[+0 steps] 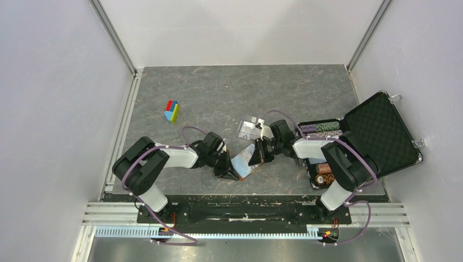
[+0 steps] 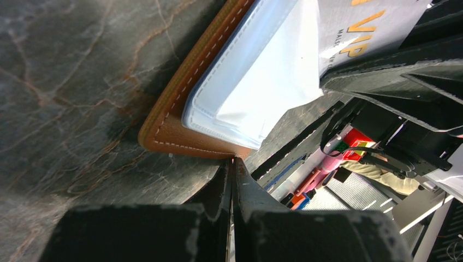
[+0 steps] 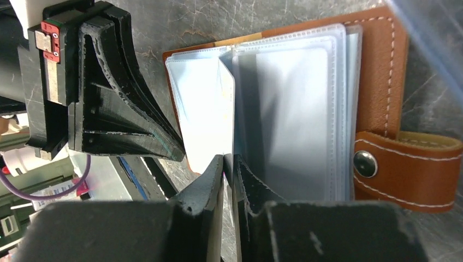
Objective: Put the credit cards into the card holder
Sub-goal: Insert the credit card into the card holder.
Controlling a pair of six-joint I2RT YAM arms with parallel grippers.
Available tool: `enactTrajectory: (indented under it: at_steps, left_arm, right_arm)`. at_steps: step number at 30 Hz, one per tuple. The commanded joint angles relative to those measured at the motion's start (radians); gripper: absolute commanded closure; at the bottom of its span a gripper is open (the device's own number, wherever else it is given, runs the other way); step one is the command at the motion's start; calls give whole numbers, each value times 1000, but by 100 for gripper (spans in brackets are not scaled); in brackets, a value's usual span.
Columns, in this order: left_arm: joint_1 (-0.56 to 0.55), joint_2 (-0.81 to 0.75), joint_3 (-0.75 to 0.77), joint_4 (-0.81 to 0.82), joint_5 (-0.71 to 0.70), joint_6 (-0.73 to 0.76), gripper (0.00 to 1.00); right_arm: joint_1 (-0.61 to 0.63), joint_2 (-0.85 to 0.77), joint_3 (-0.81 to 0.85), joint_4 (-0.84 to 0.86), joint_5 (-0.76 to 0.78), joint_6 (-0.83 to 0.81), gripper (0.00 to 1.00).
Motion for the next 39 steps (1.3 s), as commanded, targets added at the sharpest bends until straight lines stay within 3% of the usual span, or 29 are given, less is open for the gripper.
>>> enactTrajectory:
  at_steps: [1, 3, 6, 14, 28, 39]
  left_arm:
    - [2, -3, 12, -9, -115, 52, 98]
    - [2, -5, 13, -41, -118, 57, 98]
    - [2, -4, 8, -43, -118, 60, 98]
    - [2, 2, 5, -43, -123, 60, 98]
    - [2, 8, 21, -51, -120, 66, 98]
    - [2, 11, 55, -110, -142, 97, 98]
  right_arm:
    - [7, 8, 94, -205, 58, -122, 88]
    - [7, 12, 131, -258, 73, -158, 90]
    - [7, 12, 176, -317, 101, -201, 100]
    - [7, 18, 210, -363, 128, -213, 100]
    - [13, 106, 152, -239, -92, -132, 100]
    - [12, 84, 183, -293, 15, -119, 100]
